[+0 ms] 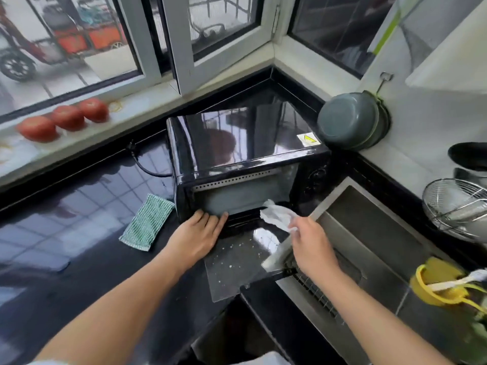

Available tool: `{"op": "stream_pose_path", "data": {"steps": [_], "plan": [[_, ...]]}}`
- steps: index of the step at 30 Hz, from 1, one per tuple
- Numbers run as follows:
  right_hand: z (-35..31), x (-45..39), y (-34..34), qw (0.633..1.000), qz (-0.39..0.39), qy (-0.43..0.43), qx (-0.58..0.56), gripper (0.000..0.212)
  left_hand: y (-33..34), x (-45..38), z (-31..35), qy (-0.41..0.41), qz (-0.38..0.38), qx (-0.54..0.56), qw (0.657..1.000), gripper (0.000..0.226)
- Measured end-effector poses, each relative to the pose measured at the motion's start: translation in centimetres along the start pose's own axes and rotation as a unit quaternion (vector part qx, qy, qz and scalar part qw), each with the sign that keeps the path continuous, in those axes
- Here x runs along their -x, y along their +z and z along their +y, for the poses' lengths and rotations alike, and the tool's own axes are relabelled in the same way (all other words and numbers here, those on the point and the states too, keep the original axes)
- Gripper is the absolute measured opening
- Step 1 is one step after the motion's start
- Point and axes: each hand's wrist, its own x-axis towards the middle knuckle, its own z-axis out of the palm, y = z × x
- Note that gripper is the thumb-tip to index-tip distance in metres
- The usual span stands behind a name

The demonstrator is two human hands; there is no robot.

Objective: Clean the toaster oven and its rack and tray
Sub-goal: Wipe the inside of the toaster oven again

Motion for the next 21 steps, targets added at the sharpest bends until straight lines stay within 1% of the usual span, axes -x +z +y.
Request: {"op": "stream_pose_path", "data": {"steps": [1,4,6,8,9,10,12,13,14,15,16,17,18,19,20,21], "plan": [[0.0,0.5,0.9,1.000,0.014,-0.002,0.014,0.017,0.9,-0.1,-0.1,0.003,0.005,-0.001,1.000,0.055],[-0.5,1.8,2.9,0.994,0.043,0.002,0.104,0.013,2.9,0.0,-0.4,-0.003,-0.024,-0.006,1.000,0.057],[-0.7,2.6,3.9,0.990,0.043,-0.004,0.135,0.010,4.7,0.6,-0.4,-0.005,0.000,-0.024,1.000,0.057],[-1.0,3.2,4.9,0.991,0.020,-0.023,0.134,0.004,5.4,0.9,-0.2,-0.019,0.020,-0.053,0.998,0.060],[-1.2,3.5,5.3,0.991,0.007,-0.028,0.131,0.008,5.5,0.9,0.0,-0.023,0.027,-0.058,0.998,0.062],[-1.4,3.8,5.8,0.990,-0.001,-0.036,0.133,0.018,5.1,0.7,0.1,-0.026,0.018,-0.058,0.998,0.063],[-1.9,4.1,6.2,0.990,0.009,-0.043,0.132,0.034,3.7,0.8,0.4,-0.039,-0.087,-0.049,0.994,0.066],[-2.2,4.0,6.2,0.992,0.011,-0.039,0.121,0.039,3.1,1.0,0.8,-0.043,-0.108,-0.040,0.992,0.066],[-2.3,3.9,6.2,0.994,0.005,-0.039,0.106,0.044,2.4,1.7,1.4,-0.061,-0.101,-0.015,0.993,0.065],[-2.2,3.7,6.2,0.995,-0.015,-0.048,0.091,0.049,1.4,2.7,2.1,-0.098,-0.089,0.037,0.990,0.064],[-2.1,3.6,6.3,0.994,-0.046,-0.060,0.083,0.056,0.3,3.8,3.0,-0.145,-0.081,0.118,0.979,0.065],[-1.8,3.5,6.5,0.991,-0.081,-0.069,0.080,0.062,-0.9,5.2,4.3,-0.208,-0.079,0.212,0.952,0.067],[-1.4,3.4,6.7,0.987,-0.114,-0.076,0.088,0.066,-1.9,6.8,5.6,-0.283,-0.067,0.316,0.903,0.066],[-0.9,3.1,7.0,0.981,-0.137,-0.082,0.107,0.069,-3.2,7.8,6.5,-0.368,-0.065,0.419,0.827,0.061],[-0.3,2.5,7.2,0.976,-0.147,-0.089,0.135,0.072,-4.3,8.1,7.2,-0.454,-0.082,0.522,0.717,0.053],[0.2,1.6,7.3,0.972,-0.145,-0.088,0.160,0.074,-4.9,7.9,7.6,-0.524,-0.093,0.599,0.598,0.047]]}}
